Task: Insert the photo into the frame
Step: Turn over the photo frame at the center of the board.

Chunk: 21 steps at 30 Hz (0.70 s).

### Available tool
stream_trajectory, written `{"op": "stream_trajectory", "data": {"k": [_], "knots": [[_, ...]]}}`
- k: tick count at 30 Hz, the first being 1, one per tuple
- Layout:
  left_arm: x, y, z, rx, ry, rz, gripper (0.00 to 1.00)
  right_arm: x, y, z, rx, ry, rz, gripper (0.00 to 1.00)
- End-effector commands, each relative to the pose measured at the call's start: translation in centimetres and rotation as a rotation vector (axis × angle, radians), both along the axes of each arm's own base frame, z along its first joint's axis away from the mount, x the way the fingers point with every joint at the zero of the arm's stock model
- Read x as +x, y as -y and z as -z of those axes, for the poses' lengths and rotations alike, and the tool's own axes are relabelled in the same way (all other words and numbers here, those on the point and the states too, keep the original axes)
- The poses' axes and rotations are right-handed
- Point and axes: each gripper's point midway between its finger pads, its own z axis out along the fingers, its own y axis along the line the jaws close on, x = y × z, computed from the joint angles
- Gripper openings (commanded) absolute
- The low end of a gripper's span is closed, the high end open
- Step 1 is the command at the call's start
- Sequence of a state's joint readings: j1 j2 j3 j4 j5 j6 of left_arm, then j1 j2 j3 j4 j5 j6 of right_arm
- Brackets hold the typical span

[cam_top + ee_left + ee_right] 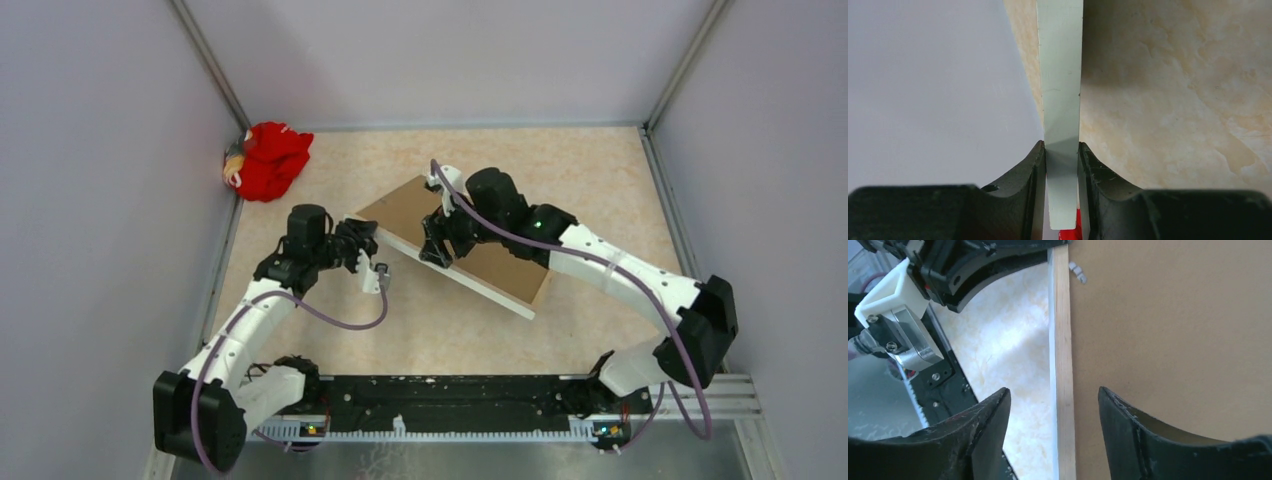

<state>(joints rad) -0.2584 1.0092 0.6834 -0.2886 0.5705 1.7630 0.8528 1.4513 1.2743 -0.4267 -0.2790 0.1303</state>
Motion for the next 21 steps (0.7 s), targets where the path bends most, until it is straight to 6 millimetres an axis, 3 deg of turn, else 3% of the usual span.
{"op": "stream_trajectory", "data": {"k": [1,2,3,4,13,21], "knots": [[0.6,0.9,-4.7,-0.085,-0.004,-0.010,0.06,0.3,1.7,-5.4,0.003,0.202,0.001,0.71],[0.4,0.9,-4.8,-0.088,-0.017,-0.009,0.06,0.0,2.0,-5.4,-0.028,0.240,-0.017,0.78],[0.3,1.0,-5.1,-0.098,-0.023,-0.006,0.06,-0.5,2.1,-5.3,-0.054,0.272,-0.030,0.96],[0.2,1.1,-5.2,-0.103,-0.029,-0.003,0.06,-0.9,2.3,-5.1,-0.086,0.301,-0.039,0.98],[0.0,1.2,-6.7,-0.129,-0.040,-0.012,0.05,-2.0,3.5,-1.2,-0.365,0.463,-0.107,0.99],[0.0,1.1,-6.9,-0.136,-0.033,-0.019,0.04,0.8,5.1,1.2,-0.512,0.581,-0.031,0.93]]}}
